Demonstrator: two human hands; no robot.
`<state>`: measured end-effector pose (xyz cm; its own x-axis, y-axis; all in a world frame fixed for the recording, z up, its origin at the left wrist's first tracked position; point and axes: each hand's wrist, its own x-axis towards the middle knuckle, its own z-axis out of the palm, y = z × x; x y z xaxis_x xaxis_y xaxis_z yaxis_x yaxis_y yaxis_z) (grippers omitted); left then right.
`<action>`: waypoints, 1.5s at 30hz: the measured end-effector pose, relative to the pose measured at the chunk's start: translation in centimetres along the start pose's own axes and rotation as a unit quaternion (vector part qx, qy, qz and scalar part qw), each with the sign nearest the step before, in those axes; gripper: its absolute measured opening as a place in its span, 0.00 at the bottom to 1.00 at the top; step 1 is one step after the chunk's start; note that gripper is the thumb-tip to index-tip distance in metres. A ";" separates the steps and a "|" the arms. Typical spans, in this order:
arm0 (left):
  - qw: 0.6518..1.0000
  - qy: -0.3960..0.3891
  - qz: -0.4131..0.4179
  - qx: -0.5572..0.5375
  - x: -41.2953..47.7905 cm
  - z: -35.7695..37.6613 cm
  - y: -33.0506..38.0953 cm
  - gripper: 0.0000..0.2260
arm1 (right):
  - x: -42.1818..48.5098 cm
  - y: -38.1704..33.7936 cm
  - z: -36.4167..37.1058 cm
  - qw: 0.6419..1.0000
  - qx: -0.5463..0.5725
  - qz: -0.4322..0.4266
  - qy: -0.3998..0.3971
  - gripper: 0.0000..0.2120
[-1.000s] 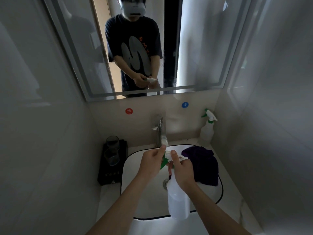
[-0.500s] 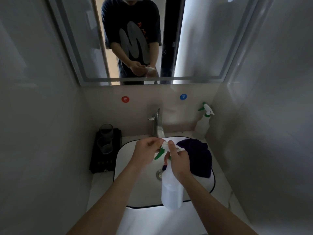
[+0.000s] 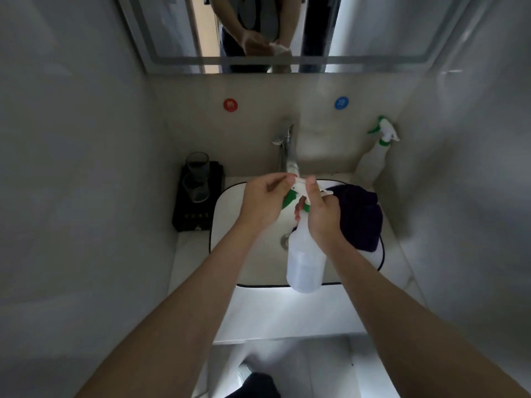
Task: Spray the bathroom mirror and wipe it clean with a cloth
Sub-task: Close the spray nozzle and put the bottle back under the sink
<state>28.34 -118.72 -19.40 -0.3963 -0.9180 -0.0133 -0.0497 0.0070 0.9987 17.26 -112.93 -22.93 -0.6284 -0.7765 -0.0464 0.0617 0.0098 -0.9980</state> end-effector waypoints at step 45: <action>0.691 -0.498 -0.326 0.410 -28.9 1.9 -35.5 0.35 | -38.5 33.6 -19.0 0.871 -0.065 0.487 0.020 0.43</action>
<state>39.78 -91.65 -54.57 -0.4585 -0.1067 -0.8822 -0.8567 0.3169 0.4070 28.81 -70.70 -55.47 -0.3525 -0.3375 -0.8728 0.4939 0.7251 -0.4799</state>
